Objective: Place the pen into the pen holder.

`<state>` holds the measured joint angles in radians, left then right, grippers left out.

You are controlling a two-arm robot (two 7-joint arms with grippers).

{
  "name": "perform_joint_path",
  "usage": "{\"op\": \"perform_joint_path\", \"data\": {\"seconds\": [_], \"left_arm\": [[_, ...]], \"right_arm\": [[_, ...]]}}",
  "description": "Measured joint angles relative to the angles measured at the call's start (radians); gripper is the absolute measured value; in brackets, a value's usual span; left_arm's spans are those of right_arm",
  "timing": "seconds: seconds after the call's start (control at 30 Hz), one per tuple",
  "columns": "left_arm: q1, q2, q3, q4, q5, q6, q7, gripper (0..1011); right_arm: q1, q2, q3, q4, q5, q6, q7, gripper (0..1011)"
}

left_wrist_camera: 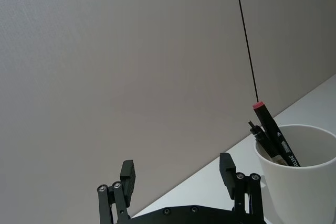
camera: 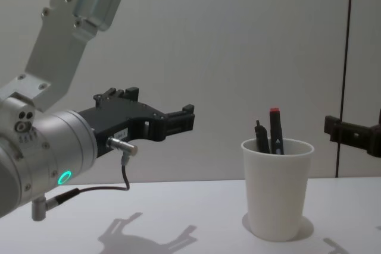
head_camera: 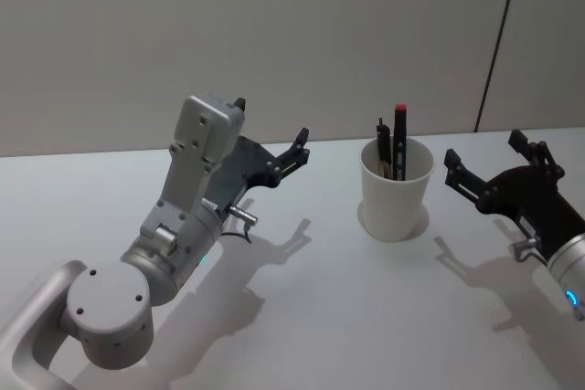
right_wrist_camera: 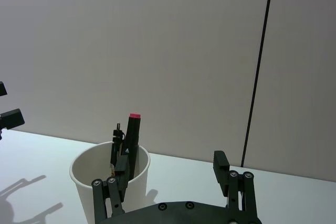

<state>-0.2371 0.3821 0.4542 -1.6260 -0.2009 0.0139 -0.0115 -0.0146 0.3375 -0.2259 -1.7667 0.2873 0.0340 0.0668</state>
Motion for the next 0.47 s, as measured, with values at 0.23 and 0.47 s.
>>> {"op": "perform_joint_path", "data": {"seconds": [0.23,0.47], "left_arm": [[0.000,0.000,0.000,0.000,0.000,0.000,0.000,1001],[0.000,0.000,0.000,0.000,0.000,0.000,0.001,1001]], "right_arm": [[0.000,0.000,0.000,0.000,0.000,0.000,0.000,1001],[0.000,0.000,0.000,0.000,0.000,0.000,0.000,1001]]}}
